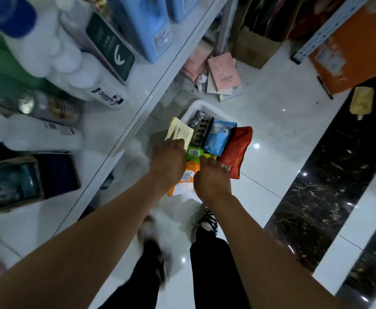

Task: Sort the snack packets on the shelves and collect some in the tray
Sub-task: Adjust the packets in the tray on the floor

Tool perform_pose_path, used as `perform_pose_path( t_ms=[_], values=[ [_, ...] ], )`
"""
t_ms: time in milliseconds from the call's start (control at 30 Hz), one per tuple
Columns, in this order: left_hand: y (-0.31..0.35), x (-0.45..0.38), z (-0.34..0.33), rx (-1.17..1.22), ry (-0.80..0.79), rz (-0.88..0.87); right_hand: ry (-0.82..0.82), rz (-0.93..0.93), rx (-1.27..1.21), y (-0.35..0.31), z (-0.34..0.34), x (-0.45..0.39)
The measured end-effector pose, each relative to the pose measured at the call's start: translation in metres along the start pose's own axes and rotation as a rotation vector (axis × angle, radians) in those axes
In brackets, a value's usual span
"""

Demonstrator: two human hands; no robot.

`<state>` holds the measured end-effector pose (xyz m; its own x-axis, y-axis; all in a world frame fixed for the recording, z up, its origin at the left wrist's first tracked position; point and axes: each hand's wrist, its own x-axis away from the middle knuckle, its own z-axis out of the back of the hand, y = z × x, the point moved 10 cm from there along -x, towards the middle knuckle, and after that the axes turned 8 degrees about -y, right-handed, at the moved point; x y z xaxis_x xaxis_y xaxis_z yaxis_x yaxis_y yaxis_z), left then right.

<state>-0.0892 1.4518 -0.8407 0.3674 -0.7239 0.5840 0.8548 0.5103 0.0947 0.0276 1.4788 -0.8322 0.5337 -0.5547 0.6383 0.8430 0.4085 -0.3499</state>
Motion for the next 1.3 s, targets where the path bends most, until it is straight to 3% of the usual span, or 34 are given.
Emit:
perform_pose_path(
  t_ms=[167, 300, 400, 633, 767, 867, 1033, 1167, 1300],
  values=[
    [0.022, 0.047, -0.014, 0.076, 0.052, -0.157, 0.193, 0.008, 0.011, 0.003, -0.012, 0.042],
    [0.004, 0.107, -0.024, 0.307, 0.198, -0.213, 0.158, -0.097, -0.002, 0.007, -0.059, 0.090],
    [-0.009, 0.141, -0.047, 0.449, 0.153, -0.206, 0.171, -0.113, -0.020, 0.003, -0.093, 0.121],
    [-0.006, 0.187, -0.117, 0.373, 0.111, -0.274, 0.193, -0.095, -0.017, 0.029, -0.172, 0.151],
    [-0.005, 0.170, -0.166, 0.254, 0.049, -0.293, 0.206, -0.118, -0.148, 0.062, -0.216, 0.140],
    [0.006, 0.142, -0.205, 0.182, -0.006, -0.362, 0.187, -0.089, -0.088, 0.082, -0.239, 0.108],
    [0.032, 0.071, -0.262, 0.113, 0.164, -0.515, 0.212, -0.063, 0.028, 0.129, -0.256, 0.017],
    [0.057, 0.030, -0.318, -0.166, 0.475, -0.666, 0.230, -0.041, 0.040, 0.172, -0.251, -0.040],
    [0.059, 0.004, -0.343, 0.004, 0.548, -0.668, 0.287, 0.032, 0.143, 0.182, -0.264, -0.063]
  ],
)
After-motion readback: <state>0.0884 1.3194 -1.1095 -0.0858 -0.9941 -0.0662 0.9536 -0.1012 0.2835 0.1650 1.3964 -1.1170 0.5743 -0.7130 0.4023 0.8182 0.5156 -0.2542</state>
